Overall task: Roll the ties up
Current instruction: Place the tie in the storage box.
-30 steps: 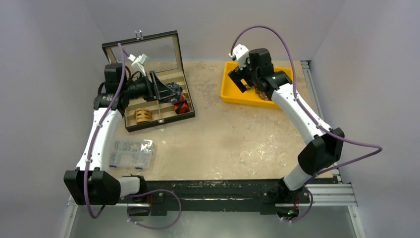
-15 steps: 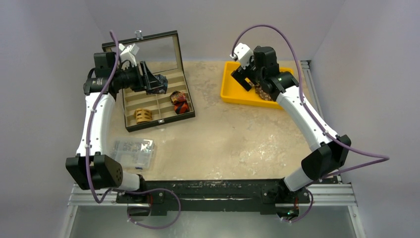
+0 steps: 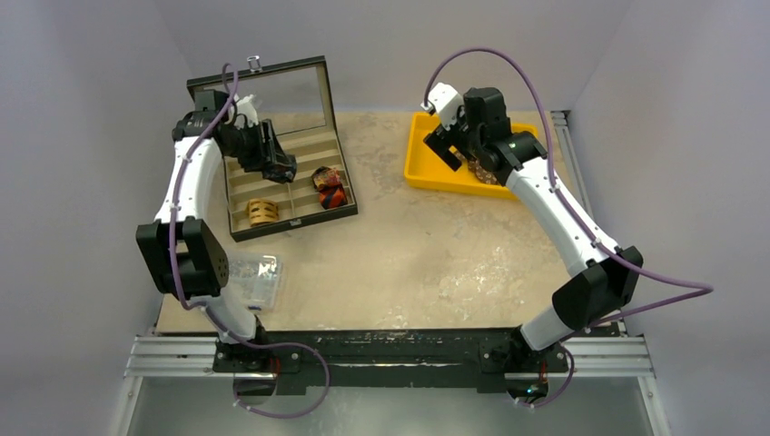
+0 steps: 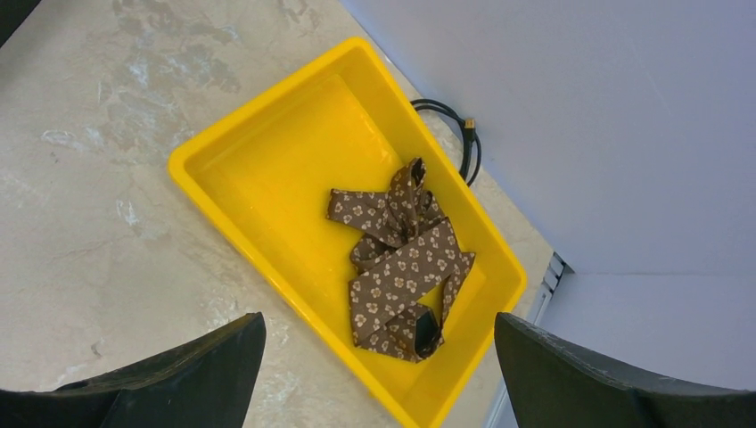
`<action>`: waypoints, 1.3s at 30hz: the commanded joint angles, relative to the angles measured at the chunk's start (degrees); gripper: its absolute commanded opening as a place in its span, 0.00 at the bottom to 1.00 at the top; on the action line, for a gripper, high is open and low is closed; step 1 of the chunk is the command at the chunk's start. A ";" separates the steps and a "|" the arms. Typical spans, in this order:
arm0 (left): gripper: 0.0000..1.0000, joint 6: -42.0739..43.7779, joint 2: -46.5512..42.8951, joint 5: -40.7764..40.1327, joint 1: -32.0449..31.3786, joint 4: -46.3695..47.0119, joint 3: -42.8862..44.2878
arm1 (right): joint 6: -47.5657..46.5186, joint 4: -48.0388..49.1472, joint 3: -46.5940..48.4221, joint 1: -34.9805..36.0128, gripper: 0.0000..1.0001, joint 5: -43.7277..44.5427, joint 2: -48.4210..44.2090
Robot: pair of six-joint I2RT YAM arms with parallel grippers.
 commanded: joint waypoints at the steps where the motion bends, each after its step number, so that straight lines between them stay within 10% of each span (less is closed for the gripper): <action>1: 0.00 2.62 3.49 -2.80 0.42 2.17 2.93 | 0.25 -0.41 0.80 -0.25 0.98 0.41 0.30; 39: 0.00 -0.80 21.51 -26.29 1.56 3.37 1.73 | -1.02 -3.50 2.61 -0.25 0.98 4.14 4.11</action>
